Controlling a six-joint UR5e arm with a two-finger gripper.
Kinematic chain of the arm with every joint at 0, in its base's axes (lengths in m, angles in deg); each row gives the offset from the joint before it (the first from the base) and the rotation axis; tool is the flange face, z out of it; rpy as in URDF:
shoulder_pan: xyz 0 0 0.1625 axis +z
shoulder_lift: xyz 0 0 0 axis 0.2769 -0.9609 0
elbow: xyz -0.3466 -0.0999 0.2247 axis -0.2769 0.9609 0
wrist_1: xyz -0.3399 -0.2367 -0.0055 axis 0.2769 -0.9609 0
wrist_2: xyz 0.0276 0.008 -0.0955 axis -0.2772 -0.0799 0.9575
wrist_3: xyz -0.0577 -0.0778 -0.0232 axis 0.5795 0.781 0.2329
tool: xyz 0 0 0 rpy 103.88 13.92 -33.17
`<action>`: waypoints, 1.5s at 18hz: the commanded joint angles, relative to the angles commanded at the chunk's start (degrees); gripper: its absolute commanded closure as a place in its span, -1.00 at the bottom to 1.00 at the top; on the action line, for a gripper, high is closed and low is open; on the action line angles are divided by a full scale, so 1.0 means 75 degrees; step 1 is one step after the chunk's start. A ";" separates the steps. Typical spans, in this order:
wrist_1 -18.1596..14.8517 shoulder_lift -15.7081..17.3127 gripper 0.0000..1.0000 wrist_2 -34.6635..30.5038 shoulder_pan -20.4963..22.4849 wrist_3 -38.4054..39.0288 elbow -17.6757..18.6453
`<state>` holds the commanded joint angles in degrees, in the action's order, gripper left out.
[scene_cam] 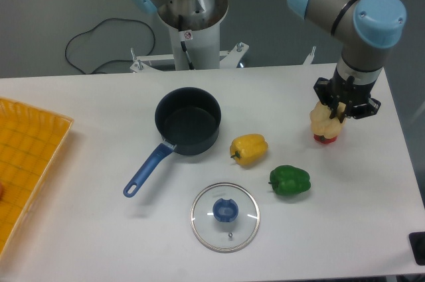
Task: Place the round bread in the pot
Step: 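Lift the round bread roll with the gripper off the red pepper, then carry the held bread roll over to the dark blue saucepan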
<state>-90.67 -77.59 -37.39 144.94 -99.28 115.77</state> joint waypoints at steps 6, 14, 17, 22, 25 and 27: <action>-0.0012 -0.0024 0.45 0.0047 0.0000 0.0012 -0.0118; -0.0082 0.0432 0.45 0.0012 -0.0398 0.0293 0.0233; -0.0163 0.0819 0.45 0.0024 -0.0585 0.0293 0.0503; -0.0270 0.1416 0.46 -0.0035 -0.1205 0.0656 0.1053; -0.0223 0.1827 0.46 0.0011 -0.1523 0.0878 0.1464; -0.0176 0.1980 0.46 0.0023 -0.1710 0.1101 0.1628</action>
<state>-91.99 -62.74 -37.21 132.12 -91.03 127.99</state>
